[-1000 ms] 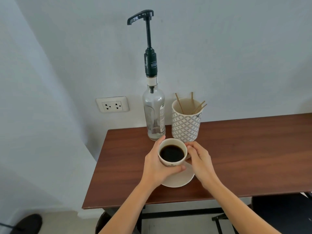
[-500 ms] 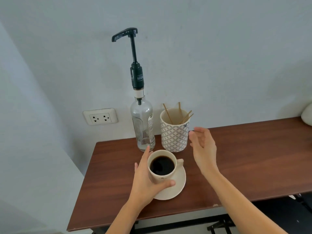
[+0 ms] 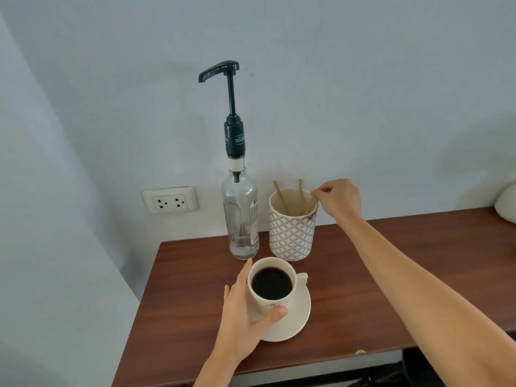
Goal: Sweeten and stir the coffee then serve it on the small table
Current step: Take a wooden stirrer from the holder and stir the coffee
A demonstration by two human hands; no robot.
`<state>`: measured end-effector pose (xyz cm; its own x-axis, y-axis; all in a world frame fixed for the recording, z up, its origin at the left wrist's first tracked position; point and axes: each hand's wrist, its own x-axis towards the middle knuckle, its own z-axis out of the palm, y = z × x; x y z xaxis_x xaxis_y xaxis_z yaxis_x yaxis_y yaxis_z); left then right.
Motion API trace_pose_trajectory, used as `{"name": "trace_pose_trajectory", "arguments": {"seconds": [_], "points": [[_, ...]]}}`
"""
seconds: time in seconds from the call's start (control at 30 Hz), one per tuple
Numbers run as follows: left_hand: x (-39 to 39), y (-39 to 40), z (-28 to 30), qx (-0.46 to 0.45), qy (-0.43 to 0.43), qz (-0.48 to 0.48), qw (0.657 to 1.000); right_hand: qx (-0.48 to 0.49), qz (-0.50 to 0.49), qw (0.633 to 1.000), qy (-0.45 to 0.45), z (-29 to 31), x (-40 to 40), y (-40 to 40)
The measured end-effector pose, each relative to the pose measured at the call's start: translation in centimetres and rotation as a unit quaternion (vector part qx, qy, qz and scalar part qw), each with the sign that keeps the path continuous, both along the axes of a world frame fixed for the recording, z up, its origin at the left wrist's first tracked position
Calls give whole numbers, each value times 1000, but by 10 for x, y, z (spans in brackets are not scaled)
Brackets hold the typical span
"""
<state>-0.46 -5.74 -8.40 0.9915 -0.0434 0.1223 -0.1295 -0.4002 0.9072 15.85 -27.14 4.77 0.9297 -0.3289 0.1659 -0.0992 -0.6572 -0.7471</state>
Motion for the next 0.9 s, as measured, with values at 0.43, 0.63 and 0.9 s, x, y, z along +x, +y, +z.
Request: {"name": "trace_pose_trajectory", "arguments": {"seconds": [0.43,0.63,0.9], "points": [[-2,0,3,-4,-15,4,1000,71,96,962,-245,28,-138,11],[-2,1,2,-20,-21,6,1000,41,159,974,-156,-41,-143,24],[-2,0,3,-25,-22,8,999,56,241,967,-68,-57,-128,27]]}}
